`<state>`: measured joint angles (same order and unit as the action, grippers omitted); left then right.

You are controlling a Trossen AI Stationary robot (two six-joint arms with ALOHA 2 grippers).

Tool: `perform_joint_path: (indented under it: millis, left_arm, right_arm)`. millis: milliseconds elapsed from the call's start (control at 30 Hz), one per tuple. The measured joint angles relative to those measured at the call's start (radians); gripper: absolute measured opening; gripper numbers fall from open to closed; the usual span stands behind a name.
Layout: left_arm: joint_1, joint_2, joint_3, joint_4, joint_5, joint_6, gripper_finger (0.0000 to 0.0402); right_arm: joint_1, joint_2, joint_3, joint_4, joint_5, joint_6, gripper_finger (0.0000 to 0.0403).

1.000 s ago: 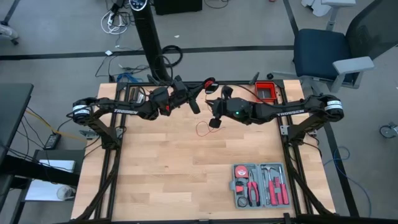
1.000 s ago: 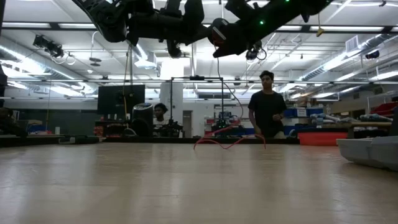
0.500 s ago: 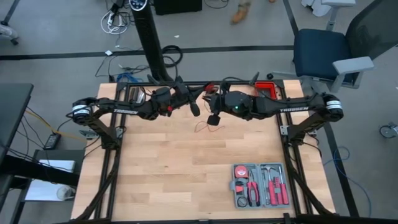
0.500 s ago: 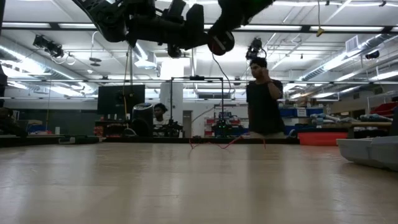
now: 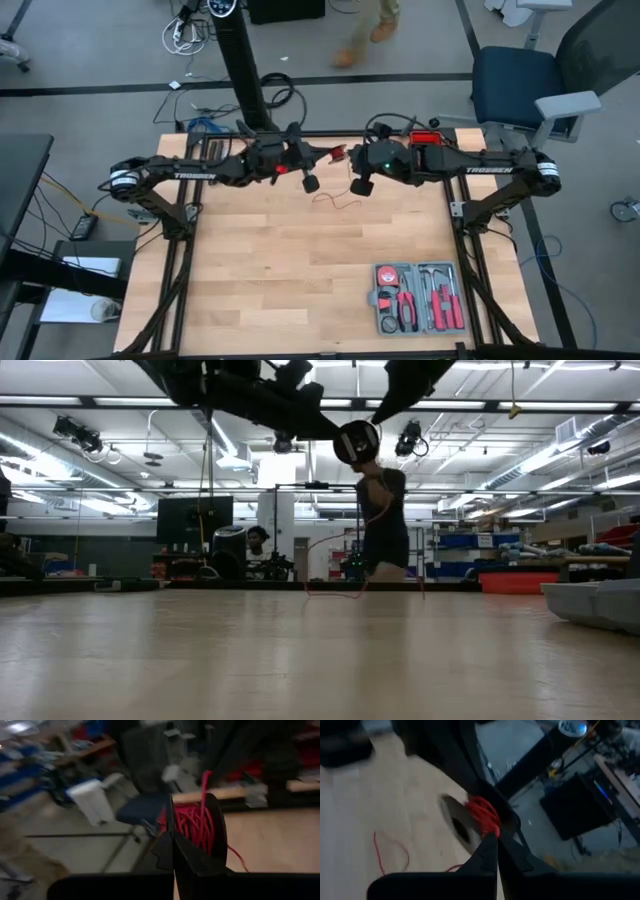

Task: Coil cords
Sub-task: Coil the wire

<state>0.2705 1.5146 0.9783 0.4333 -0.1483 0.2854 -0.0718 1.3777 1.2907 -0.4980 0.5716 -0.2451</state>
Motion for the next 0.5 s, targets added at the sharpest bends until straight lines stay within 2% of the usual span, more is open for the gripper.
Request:
perform_joint_path:
  millis: [133, 200, 367, 500]
  left_arm:
    - [0.007, 0.002, 0.082, -0.179, 0.12, -0.032, 0.0]
    - [0.007, 0.002, 0.105, -0.216, 0.154, -0.039, 0.0]
    - [0.007, -0.002, 0.111, -0.215, 0.219, -0.112, 0.0]
    - [0.007, -0.004, 0.112, -0.204, 0.214, -0.135, 0.0]
  right_arm:
    - [-0.015, -0.007, 0.0, -0.082, -0.001, 0.009, 0.0005]
    - [-0.02, -0.003, -0.001, -0.109, -0.01, 0.009, 0.0009]
    - [-0.022, 0.003, -0.034, -0.118, -0.053, 0.027, 0.0019]
    - [-0.014, 0.003, -0.055, -0.112, -0.064, 0.066, 0.0033]
